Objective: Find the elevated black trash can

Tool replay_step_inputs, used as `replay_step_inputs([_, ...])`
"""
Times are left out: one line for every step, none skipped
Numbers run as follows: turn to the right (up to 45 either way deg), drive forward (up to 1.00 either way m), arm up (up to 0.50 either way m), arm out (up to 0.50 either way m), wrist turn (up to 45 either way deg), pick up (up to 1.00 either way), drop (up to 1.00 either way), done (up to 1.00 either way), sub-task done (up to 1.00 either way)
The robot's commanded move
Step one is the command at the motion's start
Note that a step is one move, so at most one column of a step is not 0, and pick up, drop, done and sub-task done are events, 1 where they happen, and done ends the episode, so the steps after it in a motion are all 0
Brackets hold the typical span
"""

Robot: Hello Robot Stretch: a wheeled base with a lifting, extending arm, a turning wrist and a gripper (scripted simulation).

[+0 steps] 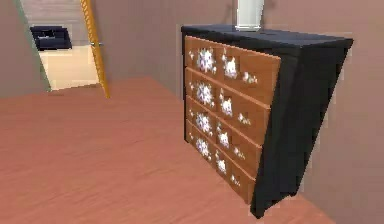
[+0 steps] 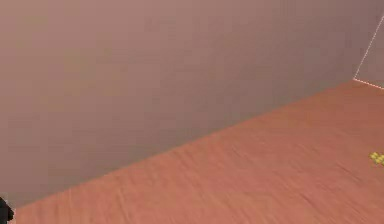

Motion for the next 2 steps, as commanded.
replay_step_inputs([-33.0, 0.00, 0.00, 0.00, 0.0, 0.00, 0.00, 0.00, 0.00])
replay_step_inputs([0.0, 1.00, 0.00, 0.00, 0.0, 0.00, 0.00, 0.00, 0.00])
